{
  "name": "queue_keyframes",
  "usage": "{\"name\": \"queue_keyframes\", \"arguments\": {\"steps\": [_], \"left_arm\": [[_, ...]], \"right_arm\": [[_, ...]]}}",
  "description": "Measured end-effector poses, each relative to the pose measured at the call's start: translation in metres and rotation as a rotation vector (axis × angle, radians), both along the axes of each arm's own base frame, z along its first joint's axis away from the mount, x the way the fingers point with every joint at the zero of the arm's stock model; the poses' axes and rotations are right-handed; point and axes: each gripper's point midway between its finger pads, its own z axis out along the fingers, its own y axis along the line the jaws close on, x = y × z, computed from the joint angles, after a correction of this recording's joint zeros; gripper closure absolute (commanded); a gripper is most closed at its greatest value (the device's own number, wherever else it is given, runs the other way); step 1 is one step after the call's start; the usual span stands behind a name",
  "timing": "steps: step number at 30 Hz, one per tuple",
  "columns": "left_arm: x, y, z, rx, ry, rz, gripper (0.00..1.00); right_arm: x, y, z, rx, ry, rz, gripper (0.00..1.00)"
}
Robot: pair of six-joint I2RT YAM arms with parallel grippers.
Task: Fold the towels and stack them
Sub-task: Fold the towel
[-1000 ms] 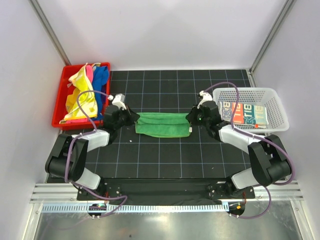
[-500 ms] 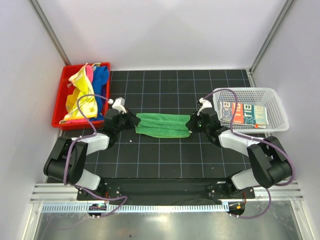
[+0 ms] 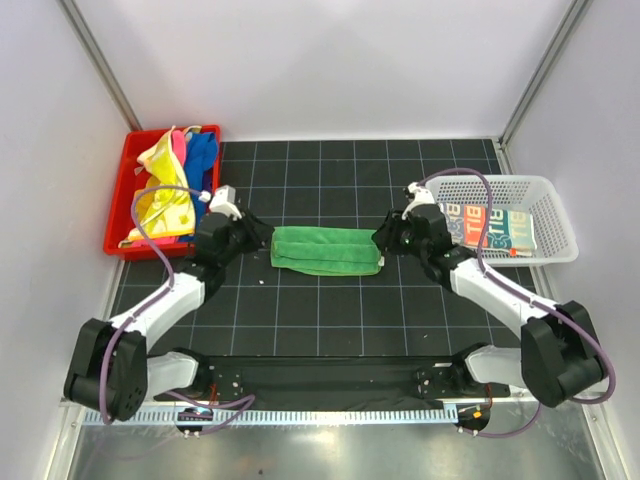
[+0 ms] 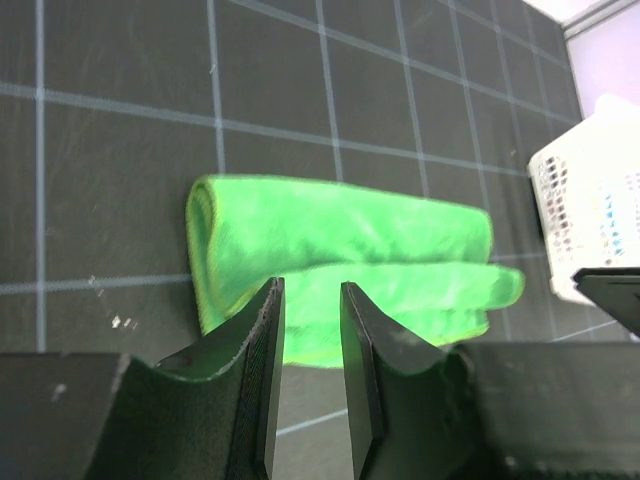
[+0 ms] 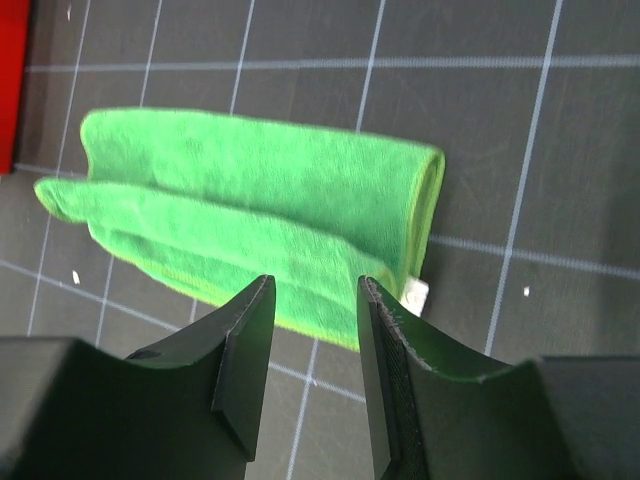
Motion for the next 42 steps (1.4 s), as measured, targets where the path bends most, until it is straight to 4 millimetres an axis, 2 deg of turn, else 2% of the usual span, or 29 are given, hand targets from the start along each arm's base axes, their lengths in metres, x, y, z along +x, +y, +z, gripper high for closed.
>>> {"name": "queue_keyframes", "arguments": {"steps": [5,7,8,10,13,23,30,37,42], "left_arm": [[0.027,-0.023,0.02,0.012,0.024,-0.035,0.73],[0.037,-0.034,0.017,0.024,0.051,-0.057,0.71],[0.038,-0.039,0.008,0.035,0.083,-0.065,0.65],[0.032,-0.042,-0.005,0.051,0.128,-0.077,0.57],[0.021,-0.041,-0.022,0.084,0.197,-0.085,0.52],[0.007,-0.026,-0.056,0.2,0.325,-0.077,0.47],[-0.001,-0.016,-0.062,0.251,0.359,-0.067,0.42],[-0.005,-0.013,-0.064,0.265,0.373,-0.066,0.42],[-0.006,-0.013,-0.065,0.265,0.378,-0.067,0.45]], "right_arm": [[0.025,0.009,0.006,-0.017,0.019,-0.015,0.56],[0.032,0.011,0.002,-0.03,0.044,-0.02,0.55],[0.034,0.011,-0.002,-0.038,0.057,-0.027,0.55],[0.033,0.008,-0.009,-0.057,0.081,-0.039,0.55],[0.03,0.003,-0.013,-0.077,0.097,-0.051,0.53],[0.027,0.003,-0.03,-0.11,0.14,-0.047,0.5],[0.024,0.006,-0.031,-0.119,0.144,-0.032,0.47],[0.019,0.009,-0.045,-0.141,0.181,-0.02,0.47],[0.016,0.01,-0.046,-0.153,0.185,-0.017,0.48]]}}
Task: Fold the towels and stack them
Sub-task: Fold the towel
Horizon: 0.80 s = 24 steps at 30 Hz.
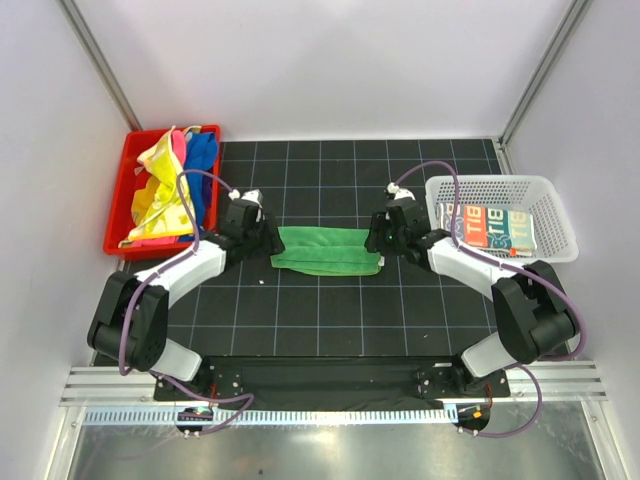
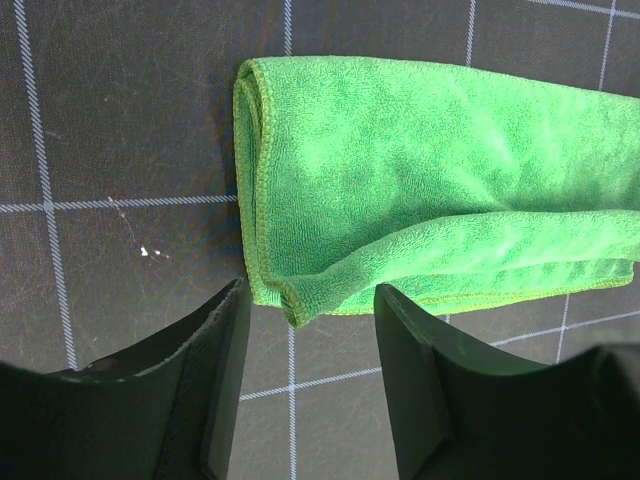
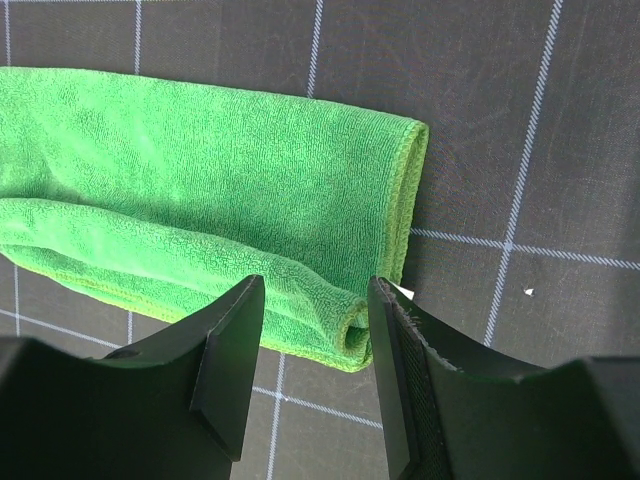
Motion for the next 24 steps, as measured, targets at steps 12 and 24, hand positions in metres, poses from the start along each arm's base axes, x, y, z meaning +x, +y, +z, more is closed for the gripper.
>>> {"name": "queue_keyframes", "arguments": {"steps": [12,24], "left_arm": [[-0.005,-0.001,-0.005,-0.003,0.015,-0.007,0.53],[-0.009,-0.003,-0.009,-0.01,0.025,-0.019,0.63]], "right_arm": [[-0.006,-0.002,-0.005,-0.035,0.018,-0.007,0.5],[-0.011,-0.007,-0.012,-0.054,0.041,-0.021,0.69]]}}
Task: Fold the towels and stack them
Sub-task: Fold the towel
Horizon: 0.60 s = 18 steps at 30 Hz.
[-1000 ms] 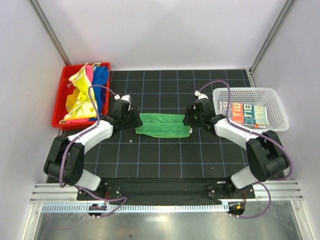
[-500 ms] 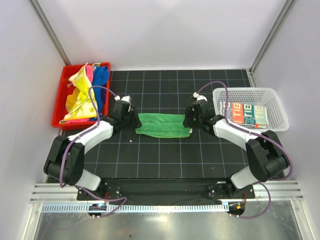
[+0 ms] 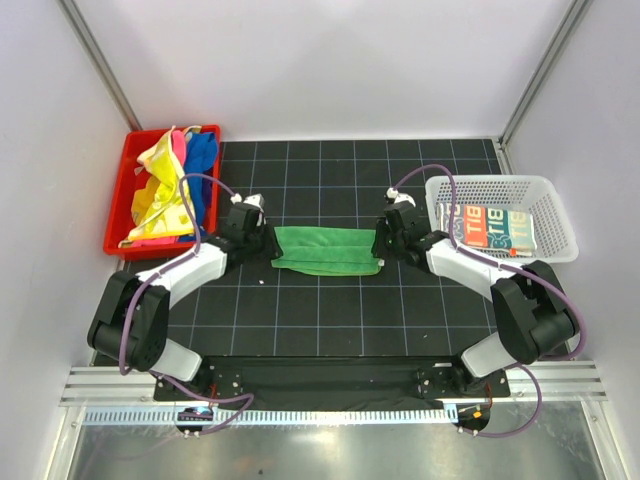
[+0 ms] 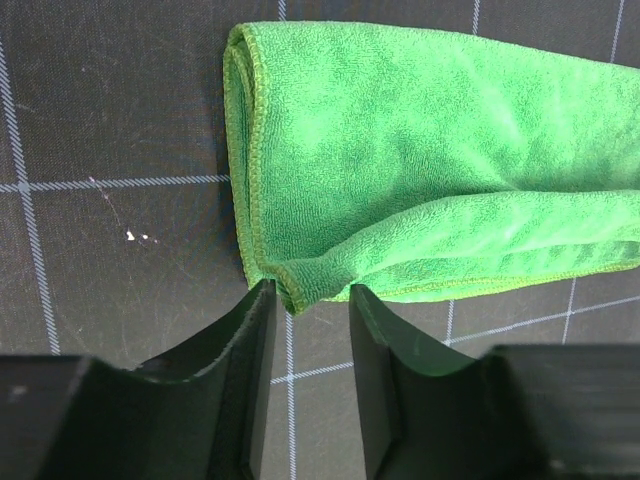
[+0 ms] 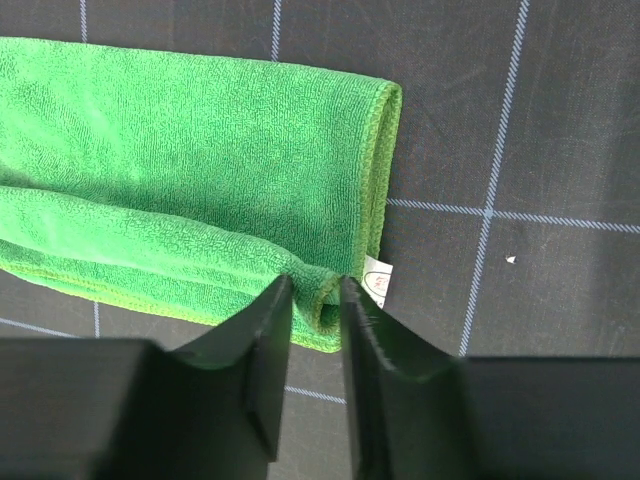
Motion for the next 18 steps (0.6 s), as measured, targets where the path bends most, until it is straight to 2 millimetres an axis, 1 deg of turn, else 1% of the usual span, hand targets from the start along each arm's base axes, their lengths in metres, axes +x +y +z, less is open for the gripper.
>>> {"name": "queue_keyframes", "arguments": {"steps": [5,6,8,9,10,11,12,14,15,18], "left_arm": [[0.0,0.0,0.0,0.001,-0.001,0.001,0.67],[0.0,0.0,0.0,0.001,-0.001,0.001,0.7],[0.001,0.0,0.001,0.001,-0.004,0.0,0.72],[0.002,0.0,0.002,0.001,-0.007,0.0,0.77],[0.003,-0.001,0.003,-0.001,-0.009,0.0,0.78],[0.004,-0.001,0.004,-0.001,-0.013,-0.001,0.8],[0.005,-0.001,0.006,-0.001,-0.017,-0.001,0.84],[0.009,-0.002,0.01,0.0,-0.028,0.0,0.86],[0.011,-0.002,0.012,0.0,-0.035,0.0,0.9],[0.019,-0.004,0.02,0.005,-0.058,0.0,0.93]], "right_arm": [[-0.001,-0.001,-0.001,-0.006,0.003,-0.003,0.77],[-0.001,-0.001,-0.001,-0.006,0.004,-0.004,0.78],[-0.001,-0.002,-0.001,-0.008,0.003,-0.003,0.83],[-0.001,-0.002,-0.001,-0.008,0.003,-0.003,0.84],[-0.001,-0.002,-0.001,-0.008,0.003,-0.003,0.87],[-0.001,-0.002,-0.001,-0.01,0.003,-0.002,0.88],[-0.001,-0.002,-0.001,-0.011,0.005,-0.002,0.88],[-0.001,-0.002,-0.001,-0.014,0.007,-0.001,0.9],[-0.001,-0.003,0.0,-0.017,0.007,-0.002,0.91],[0.002,-0.004,0.005,-0.029,0.001,-0.005,0.93]]}}
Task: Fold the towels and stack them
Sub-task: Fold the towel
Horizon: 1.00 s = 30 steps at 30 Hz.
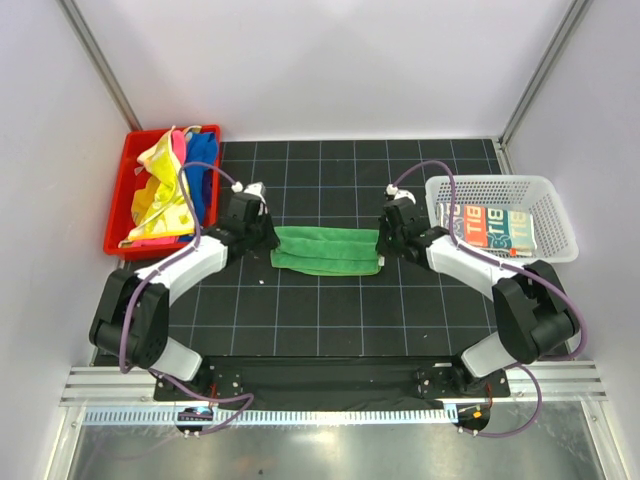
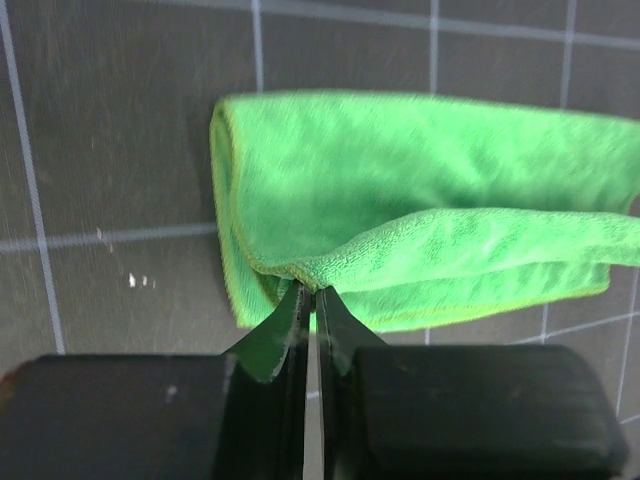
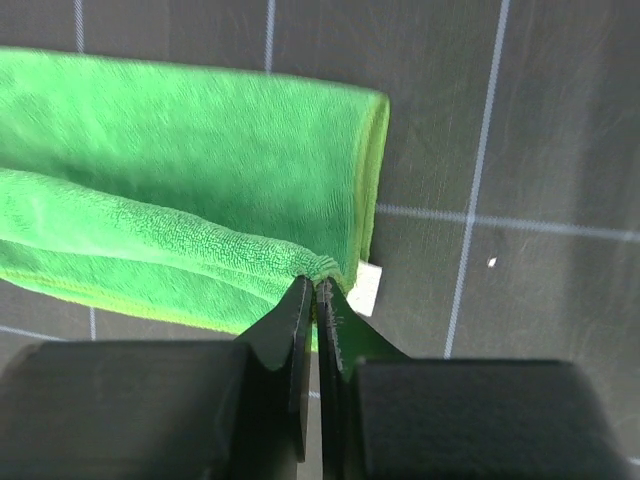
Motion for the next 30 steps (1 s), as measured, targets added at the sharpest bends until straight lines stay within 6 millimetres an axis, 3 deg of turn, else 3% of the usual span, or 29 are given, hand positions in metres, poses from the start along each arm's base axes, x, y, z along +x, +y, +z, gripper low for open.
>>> {"name": "queue_keyframes", "arguments": {"steps": [4,10,14,22,30], "left_arm": [[0.021,-0.003,0.015,0.017,-0.042,0.009,0.94],[0.069,-0.01,0.045,0.053,-0.146,0.021,0.96],[0.099,-0.012,0.057,0.077,-0.199,0.033,0.98],[0.146,0.001,0.054,0.093,-0.243,0.066,0.99],[0.16,0.007,0.052,0.066,-0.25,0.064,0.97]], "right_arm": [[0.017,0.003,0.016,-0.016,-0.033,0.002,0.95],[0.065,0.007,0.048,-0.023,-0.115,-0.006,0.96],[0.098,0.0,0.059,-0.034,-0.157,-0.025,0.97],[0.138,-0.004,0.057,-0.063,-0.195,-0.023,0.97],[0.155,0.004,0.062,-0.056,-0.224,-0.008,0.98]]}}
